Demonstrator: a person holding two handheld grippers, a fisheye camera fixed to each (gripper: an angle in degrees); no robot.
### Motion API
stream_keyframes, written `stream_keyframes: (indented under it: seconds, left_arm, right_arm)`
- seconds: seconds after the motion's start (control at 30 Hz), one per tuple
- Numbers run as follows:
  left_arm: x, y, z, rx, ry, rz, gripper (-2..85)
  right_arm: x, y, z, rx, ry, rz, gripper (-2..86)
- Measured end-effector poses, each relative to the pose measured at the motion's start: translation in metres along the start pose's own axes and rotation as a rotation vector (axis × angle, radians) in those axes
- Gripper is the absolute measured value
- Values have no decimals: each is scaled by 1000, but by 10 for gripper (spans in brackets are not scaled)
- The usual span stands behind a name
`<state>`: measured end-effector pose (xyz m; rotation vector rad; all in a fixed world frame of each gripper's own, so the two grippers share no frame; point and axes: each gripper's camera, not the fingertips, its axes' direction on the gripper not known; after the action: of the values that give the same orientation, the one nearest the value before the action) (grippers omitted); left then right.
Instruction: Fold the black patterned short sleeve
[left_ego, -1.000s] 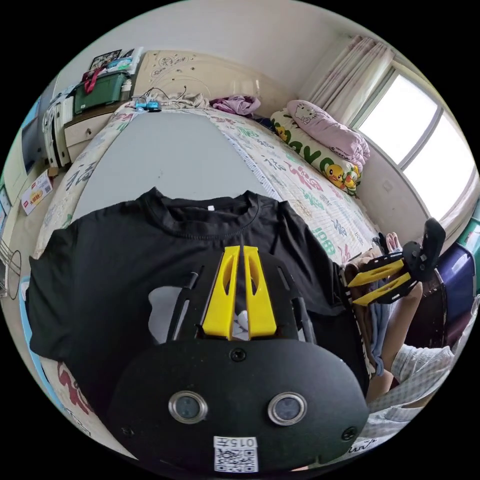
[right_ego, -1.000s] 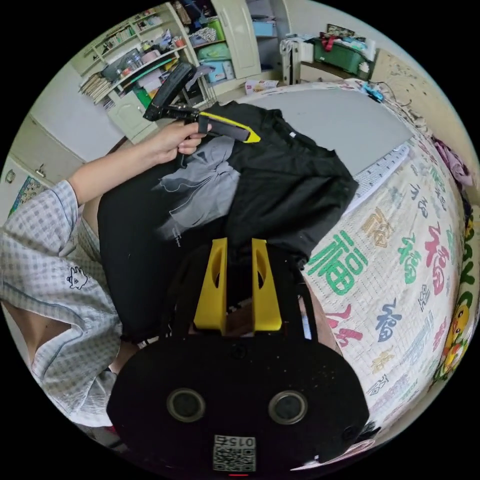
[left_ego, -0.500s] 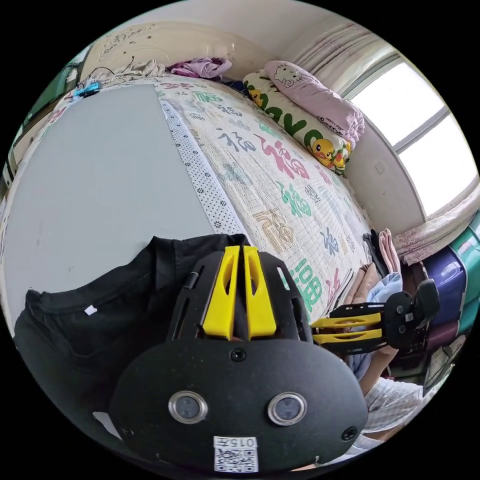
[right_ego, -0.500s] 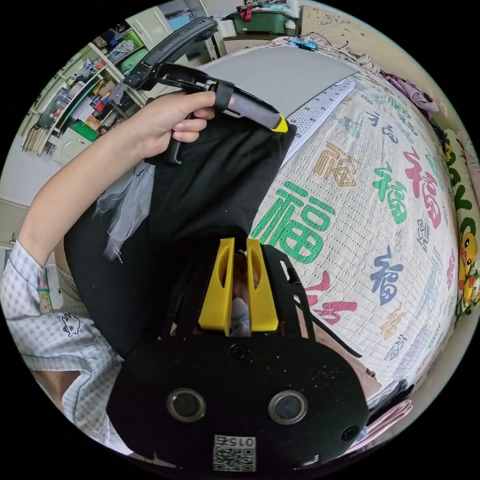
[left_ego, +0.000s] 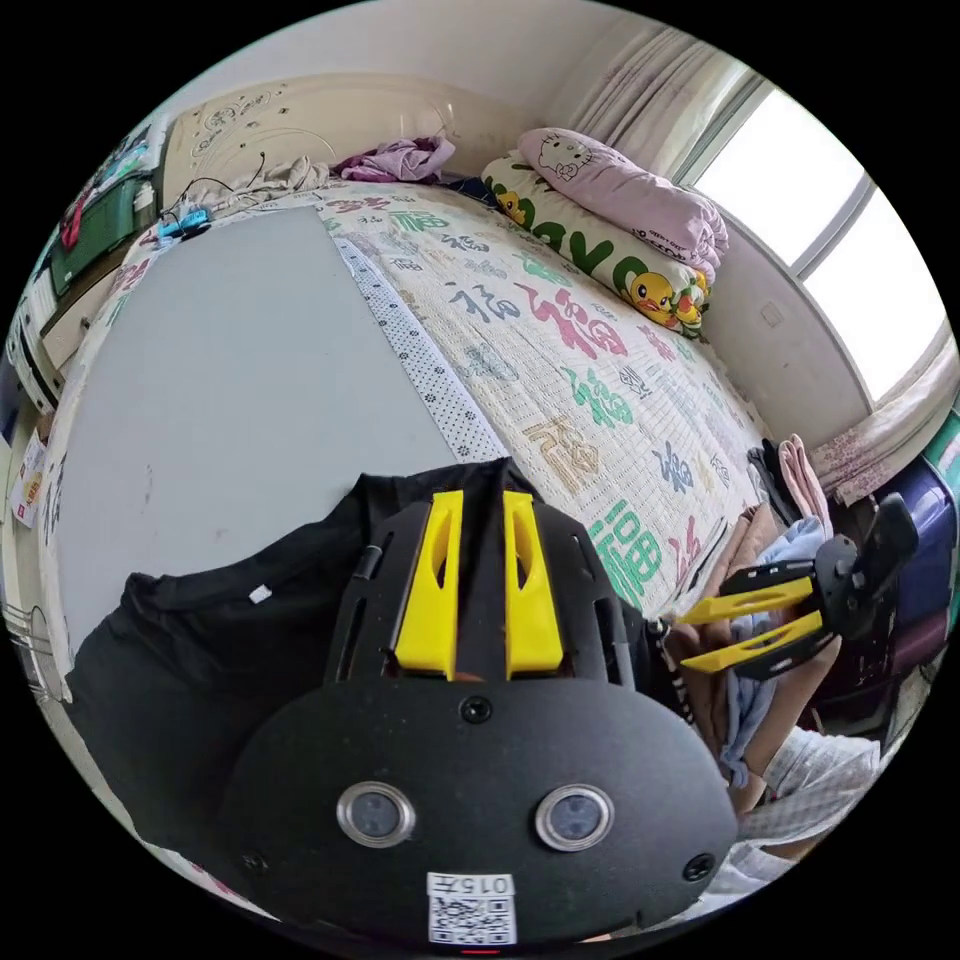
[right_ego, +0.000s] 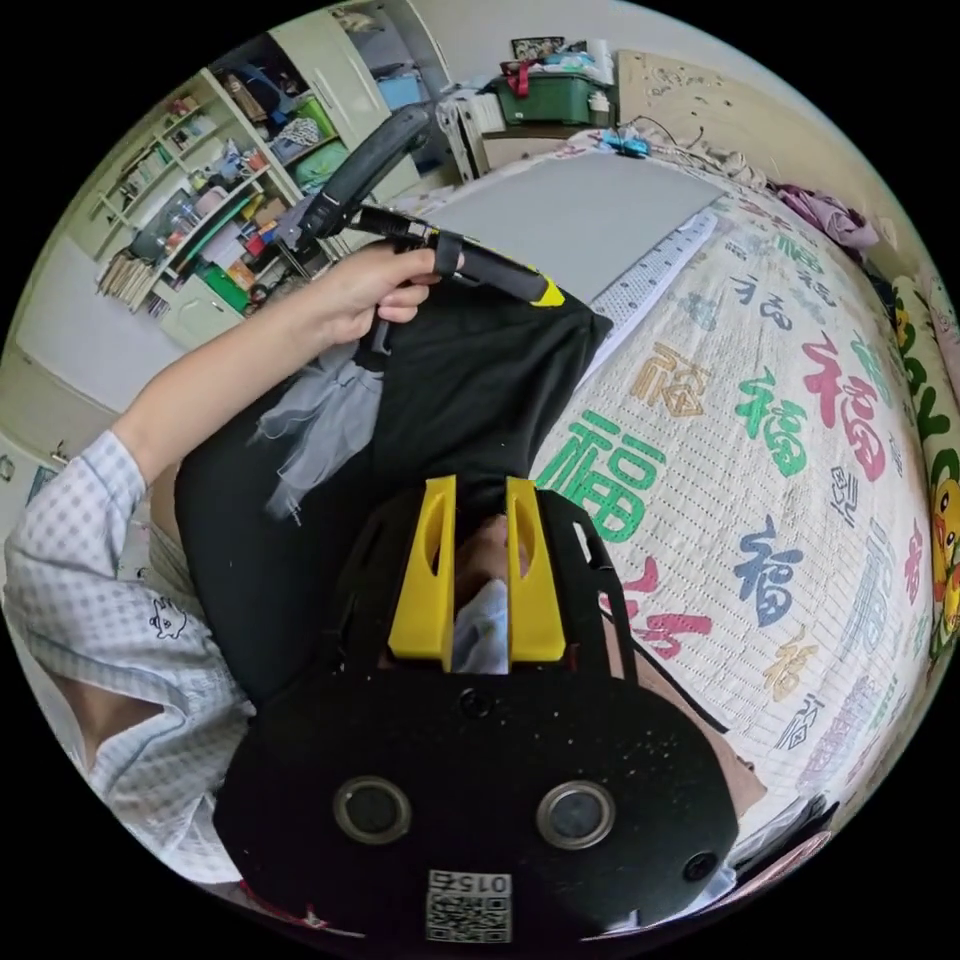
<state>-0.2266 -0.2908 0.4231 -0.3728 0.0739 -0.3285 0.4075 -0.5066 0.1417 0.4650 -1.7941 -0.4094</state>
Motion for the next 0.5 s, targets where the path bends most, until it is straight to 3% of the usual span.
stream_keyframes:
  seconds: [0.13, 0.23, 0.5]
  left_arm:
    - [-15, 59, -28, -64, 6, 1, 70]
    - [-32, 90, -32, -24, 75, -83, 72]
    - [-53, 116, -32, 20, 148, -92, 64]
  right_arm:
    - [-28, -6, 32, -141, -28, -143, 95]
    - [-47, -6, 70, -260, 98, -210, 104]
    - [-36, 18, 97, -341, 117, -253, 100]
